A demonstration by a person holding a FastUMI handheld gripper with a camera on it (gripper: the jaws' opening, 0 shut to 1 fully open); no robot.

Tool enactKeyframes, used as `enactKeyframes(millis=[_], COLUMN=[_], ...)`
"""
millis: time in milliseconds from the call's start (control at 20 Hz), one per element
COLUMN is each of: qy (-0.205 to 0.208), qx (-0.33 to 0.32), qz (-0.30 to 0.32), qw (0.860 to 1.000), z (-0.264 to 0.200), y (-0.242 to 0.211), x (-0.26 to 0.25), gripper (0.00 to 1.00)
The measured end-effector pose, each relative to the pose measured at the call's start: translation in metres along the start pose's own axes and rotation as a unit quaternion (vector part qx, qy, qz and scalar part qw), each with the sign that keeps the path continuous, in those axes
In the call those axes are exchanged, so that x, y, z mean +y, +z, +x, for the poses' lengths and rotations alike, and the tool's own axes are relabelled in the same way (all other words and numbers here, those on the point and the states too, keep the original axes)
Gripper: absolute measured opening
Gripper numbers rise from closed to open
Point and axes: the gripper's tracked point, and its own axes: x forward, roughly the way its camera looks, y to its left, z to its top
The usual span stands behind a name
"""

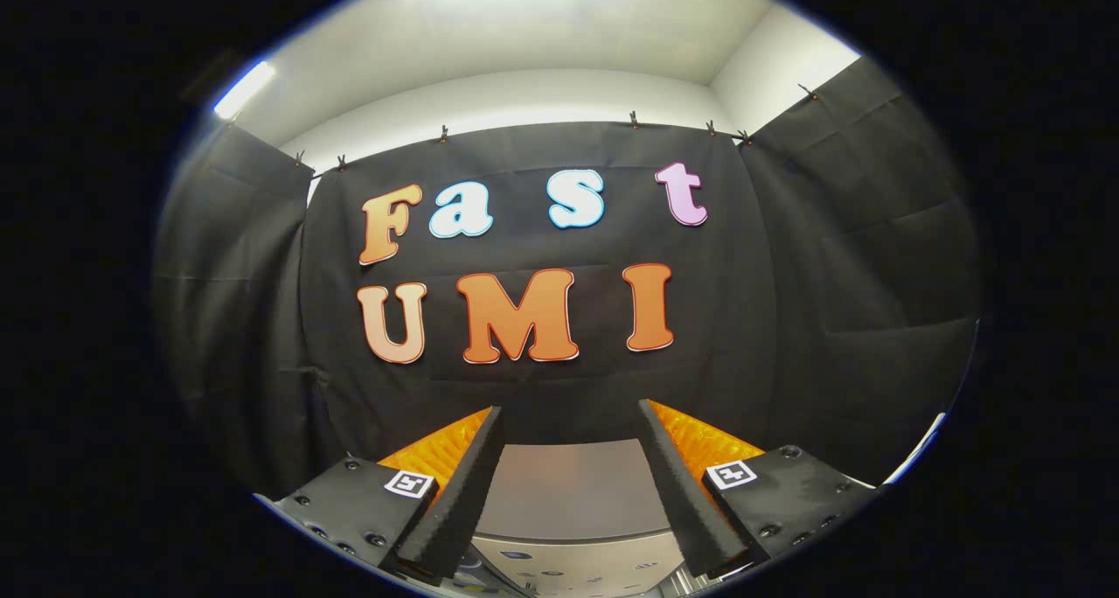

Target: Put the clothes into the washing machine and then close the washing machine lid.

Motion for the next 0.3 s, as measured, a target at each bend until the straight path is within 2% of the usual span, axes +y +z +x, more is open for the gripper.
enactKeyframes(millis=[300], qy=[0.005], qx=[0.0], qz=[-0.009], qw=[1.0], z=[0.0048], y=[-0.0035], x=[0.0049], gripper=[0.97])
